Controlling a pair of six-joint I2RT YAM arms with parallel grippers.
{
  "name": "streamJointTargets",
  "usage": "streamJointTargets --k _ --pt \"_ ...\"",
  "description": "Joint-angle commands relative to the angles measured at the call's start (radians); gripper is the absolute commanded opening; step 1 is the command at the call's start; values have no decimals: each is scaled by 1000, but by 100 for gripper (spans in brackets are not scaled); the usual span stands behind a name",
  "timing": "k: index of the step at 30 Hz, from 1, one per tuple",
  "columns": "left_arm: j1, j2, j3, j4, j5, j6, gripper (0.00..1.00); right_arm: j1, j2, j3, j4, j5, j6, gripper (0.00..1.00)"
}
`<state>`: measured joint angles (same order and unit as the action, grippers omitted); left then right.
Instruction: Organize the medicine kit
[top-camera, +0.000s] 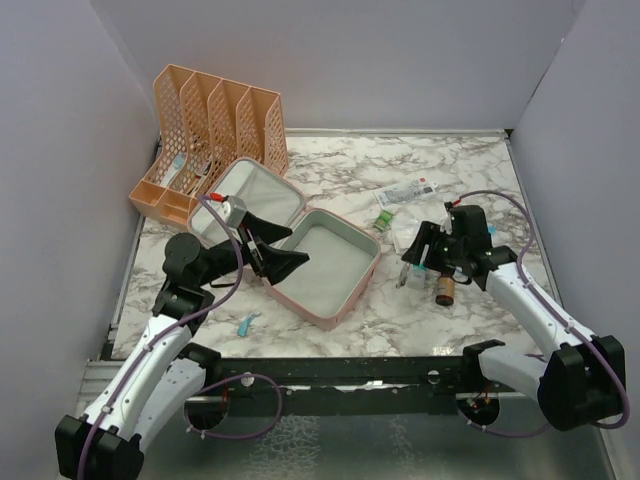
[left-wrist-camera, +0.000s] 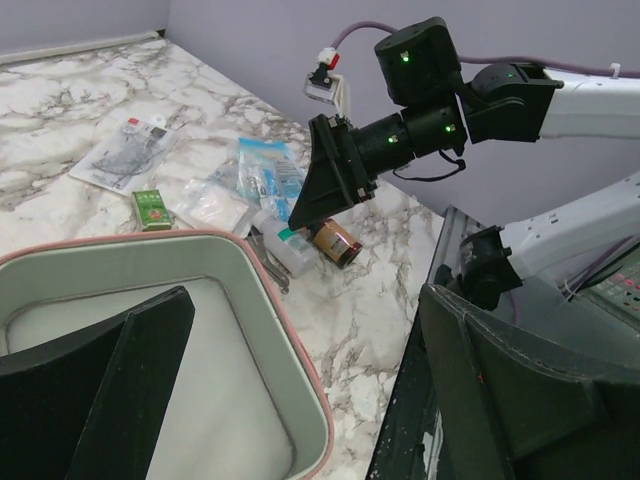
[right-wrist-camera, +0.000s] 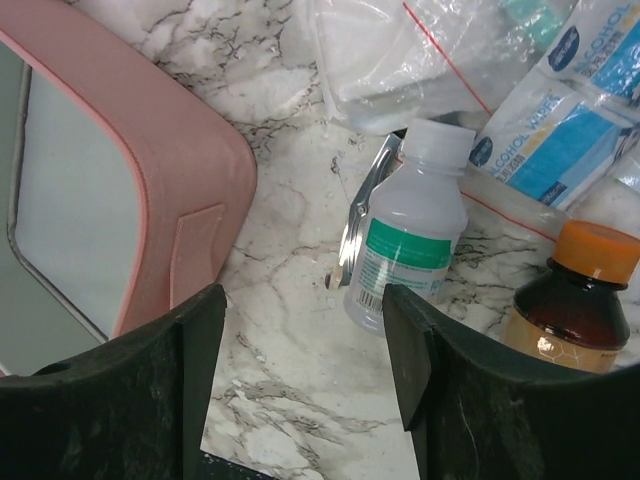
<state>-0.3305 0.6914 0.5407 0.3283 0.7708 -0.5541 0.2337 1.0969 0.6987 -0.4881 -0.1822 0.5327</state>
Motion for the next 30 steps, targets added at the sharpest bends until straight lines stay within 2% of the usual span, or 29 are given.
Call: streamJointTargets --k 1,6,11,14,19,30 --pt "-31 19 -1 50 -62 28 99 -4 -11 -21 -5 -26 23 64" --pt "-45 50 -1 51 -77 32 99 -2 30 -18 -34 11 35 58" --pt "-51 68 -10 52 -85 33 99 0 44 -7 -86 165 59 57" --pt "-53 76 -12 51 -96 31 99 2 62 -32 -71 204 45 57" --pt "-55 95 -8 51 -112 33 99 3 159 -51 -20 144 40 57" --pt "-56 81 -17 21 -171 61 99 6 212 -48 40 138 42 48"
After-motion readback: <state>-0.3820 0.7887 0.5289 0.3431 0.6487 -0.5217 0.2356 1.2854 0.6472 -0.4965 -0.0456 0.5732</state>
